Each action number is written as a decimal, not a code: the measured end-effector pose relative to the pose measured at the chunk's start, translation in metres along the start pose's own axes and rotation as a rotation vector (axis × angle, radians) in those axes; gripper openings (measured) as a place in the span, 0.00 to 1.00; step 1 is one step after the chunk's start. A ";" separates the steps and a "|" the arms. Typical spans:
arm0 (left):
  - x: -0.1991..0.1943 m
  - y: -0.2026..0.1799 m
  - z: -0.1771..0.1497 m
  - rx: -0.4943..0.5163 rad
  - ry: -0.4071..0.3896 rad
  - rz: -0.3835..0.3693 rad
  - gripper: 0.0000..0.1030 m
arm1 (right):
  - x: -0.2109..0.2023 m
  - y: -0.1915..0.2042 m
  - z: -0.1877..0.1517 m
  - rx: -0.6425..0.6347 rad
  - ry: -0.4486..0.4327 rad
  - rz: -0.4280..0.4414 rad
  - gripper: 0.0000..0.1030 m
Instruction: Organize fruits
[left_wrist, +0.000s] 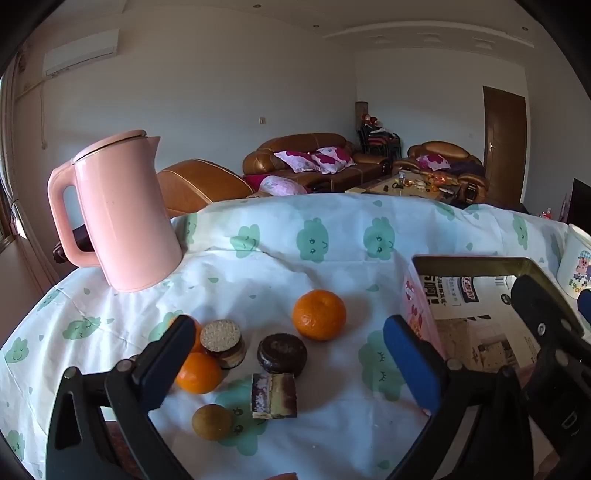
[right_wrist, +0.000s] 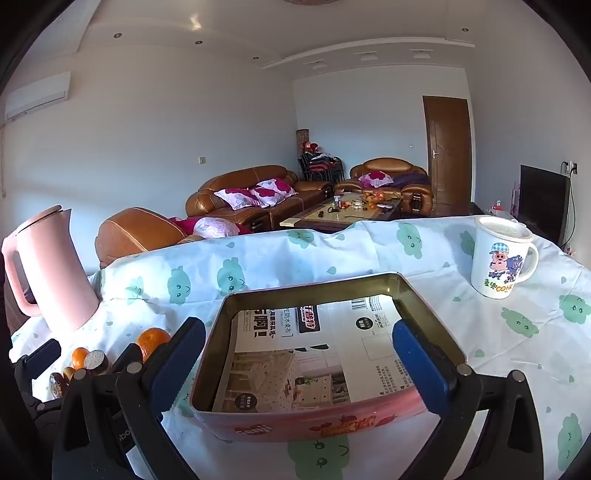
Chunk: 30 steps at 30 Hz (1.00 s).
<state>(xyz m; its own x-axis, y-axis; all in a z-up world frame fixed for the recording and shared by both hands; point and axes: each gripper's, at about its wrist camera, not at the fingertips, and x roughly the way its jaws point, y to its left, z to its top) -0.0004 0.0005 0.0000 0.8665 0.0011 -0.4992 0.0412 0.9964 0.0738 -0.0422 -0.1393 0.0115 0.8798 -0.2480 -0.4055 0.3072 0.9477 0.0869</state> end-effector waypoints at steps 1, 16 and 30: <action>0.000 0.000 0.000 -0.003 0.003 0.000 1.00 | 0.000 0.000 0.000 0.000 0.002 -0.001 0.99; 0.005 0.001 0.000 -0.007 0.030 -0.024 1.00 | 0.000 -0.001 0.001 0.015 0.014 0.000 0.99; 0.004 -0.001 0.000 -0.003 0.028 -0.022 1.00 | 0.001 -0.002 0.000 0.021 0.019 0.003 0.99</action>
<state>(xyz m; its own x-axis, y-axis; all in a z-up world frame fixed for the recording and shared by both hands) 0.0029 -0.0001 -0.0024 0.8509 -0.0183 -0.5250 0.0585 0.9965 0.0601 -0.0416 -0.1420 0.0111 0.8740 -0.2408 -0.4222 0.3118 0.9441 0.1070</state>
